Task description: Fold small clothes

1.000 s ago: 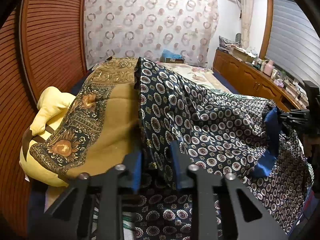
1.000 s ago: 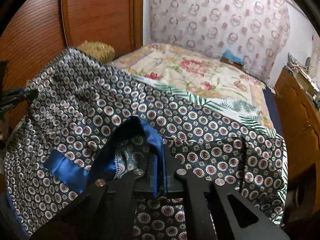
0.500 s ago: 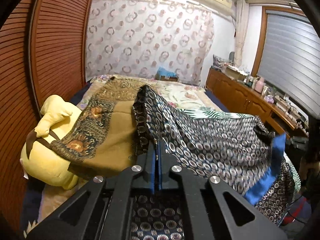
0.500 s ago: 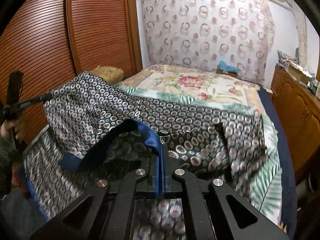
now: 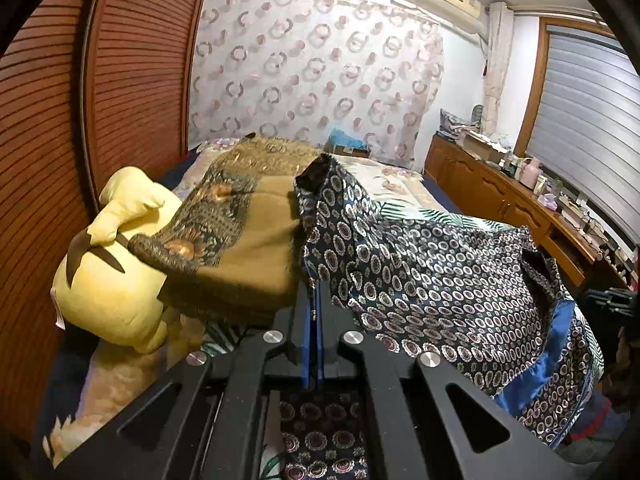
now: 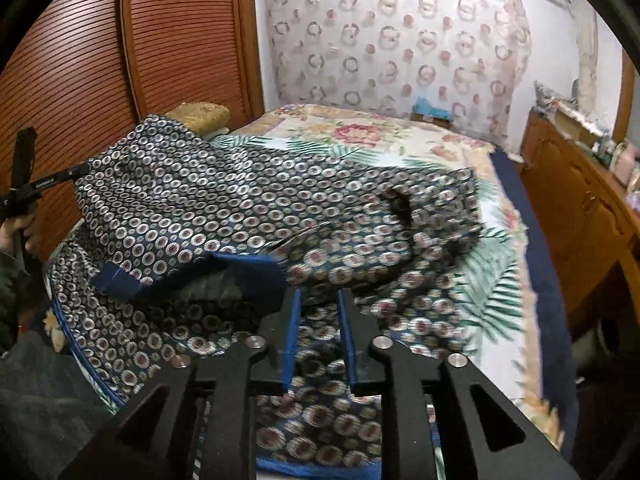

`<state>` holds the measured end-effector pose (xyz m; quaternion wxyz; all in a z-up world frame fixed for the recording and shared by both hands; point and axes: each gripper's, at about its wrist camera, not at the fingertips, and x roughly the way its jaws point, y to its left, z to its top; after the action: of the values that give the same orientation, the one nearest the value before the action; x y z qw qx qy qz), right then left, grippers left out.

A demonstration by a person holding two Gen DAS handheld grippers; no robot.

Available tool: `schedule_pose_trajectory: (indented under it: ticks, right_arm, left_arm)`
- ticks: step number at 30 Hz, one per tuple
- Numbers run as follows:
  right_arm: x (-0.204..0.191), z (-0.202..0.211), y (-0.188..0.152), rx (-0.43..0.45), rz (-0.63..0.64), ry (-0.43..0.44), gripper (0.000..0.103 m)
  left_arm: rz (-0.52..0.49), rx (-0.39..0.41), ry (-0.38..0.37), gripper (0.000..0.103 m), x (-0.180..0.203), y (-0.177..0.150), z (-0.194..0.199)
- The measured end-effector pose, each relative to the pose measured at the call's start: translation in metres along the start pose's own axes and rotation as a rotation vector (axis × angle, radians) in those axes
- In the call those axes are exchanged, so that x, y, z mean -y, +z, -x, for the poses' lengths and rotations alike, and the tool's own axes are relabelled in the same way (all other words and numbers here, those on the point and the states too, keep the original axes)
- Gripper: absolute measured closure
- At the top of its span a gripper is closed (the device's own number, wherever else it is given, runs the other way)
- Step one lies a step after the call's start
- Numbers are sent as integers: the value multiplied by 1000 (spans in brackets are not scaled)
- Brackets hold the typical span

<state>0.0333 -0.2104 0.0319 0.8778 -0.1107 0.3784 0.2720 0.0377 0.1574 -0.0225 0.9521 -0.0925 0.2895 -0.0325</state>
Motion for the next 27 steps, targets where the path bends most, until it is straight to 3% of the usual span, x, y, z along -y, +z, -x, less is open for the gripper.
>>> schedule_pose_trajectory:
  ticks: [3, 5, 7, 19, 21, 23, 27]
  right_arm:
    - [6, 8, 6, 18, -13, -34, 78]
    - [13, 4, 14, 27, -22, -35, 61]
    - [13, -12, 22, 24, -25, -43, 53]
    - [41, -141, 76, -208, 0, -164, 53]
    - [41, -151, 80, -224, 12, -181, 68]
    - [41, -150, 80, -210, 24, -173, 99]
    - [38, -114, 76, -65, 7, -154, 102]
  left_arm:
    - [1, -13, -1, 101, 2, -6, -2]
    - [-3, -22, -6, 101, 5, -9, -3]
    - [-7, -30, -5, 101, 8, -10, -5]
    - [-13, -46, -24, 101, 15, -15, -8]
    - [-16, -49, -23, 101, 16, -16, -8]
    - [-23, -48, -21, 101, 16, -16, -7]
    - [-19, -28, -12, 101, 15, -17, -1]
